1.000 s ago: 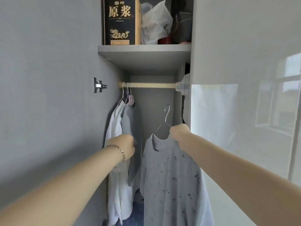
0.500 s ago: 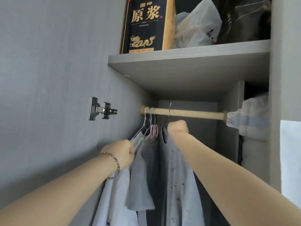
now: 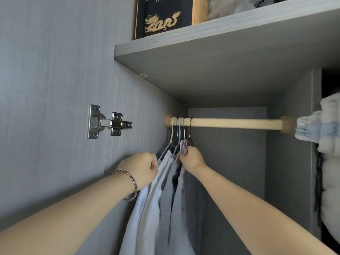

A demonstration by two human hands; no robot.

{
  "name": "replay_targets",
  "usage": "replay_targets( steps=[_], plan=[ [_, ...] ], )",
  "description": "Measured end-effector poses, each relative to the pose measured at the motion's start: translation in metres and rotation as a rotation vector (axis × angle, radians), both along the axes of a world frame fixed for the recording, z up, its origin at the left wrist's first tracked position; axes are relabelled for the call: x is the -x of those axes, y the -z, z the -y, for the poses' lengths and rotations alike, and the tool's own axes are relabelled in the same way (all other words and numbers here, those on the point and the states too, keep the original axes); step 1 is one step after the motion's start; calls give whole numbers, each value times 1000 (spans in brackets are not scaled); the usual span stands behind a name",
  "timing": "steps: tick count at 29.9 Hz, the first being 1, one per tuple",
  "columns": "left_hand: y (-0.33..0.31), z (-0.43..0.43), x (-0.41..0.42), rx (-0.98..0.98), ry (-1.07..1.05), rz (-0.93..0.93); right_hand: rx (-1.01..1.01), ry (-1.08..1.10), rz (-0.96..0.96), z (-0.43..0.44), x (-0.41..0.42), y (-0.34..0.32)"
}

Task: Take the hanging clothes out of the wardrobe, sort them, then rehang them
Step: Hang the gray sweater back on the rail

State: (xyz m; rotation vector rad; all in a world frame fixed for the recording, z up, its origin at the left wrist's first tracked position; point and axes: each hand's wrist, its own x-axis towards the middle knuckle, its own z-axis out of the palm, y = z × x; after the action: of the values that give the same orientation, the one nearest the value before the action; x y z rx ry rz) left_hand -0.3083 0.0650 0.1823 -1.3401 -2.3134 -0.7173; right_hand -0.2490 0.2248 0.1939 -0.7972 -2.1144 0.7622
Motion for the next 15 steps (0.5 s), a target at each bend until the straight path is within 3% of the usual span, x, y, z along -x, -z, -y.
replay_targets(
  steps=[7, 12, 15],
  plan=[
    [-11, -7, -7, -39, 12, -58, -80, -62, 115, -8, 9, -1],
    [-8, -2, -27, -39, 70, -37, 17, 74, 33, 21, -21, 13],
    [5, 3, -50, 20, 180, -26, 263, 106, 328, 38, -57, 39]
  ],
)
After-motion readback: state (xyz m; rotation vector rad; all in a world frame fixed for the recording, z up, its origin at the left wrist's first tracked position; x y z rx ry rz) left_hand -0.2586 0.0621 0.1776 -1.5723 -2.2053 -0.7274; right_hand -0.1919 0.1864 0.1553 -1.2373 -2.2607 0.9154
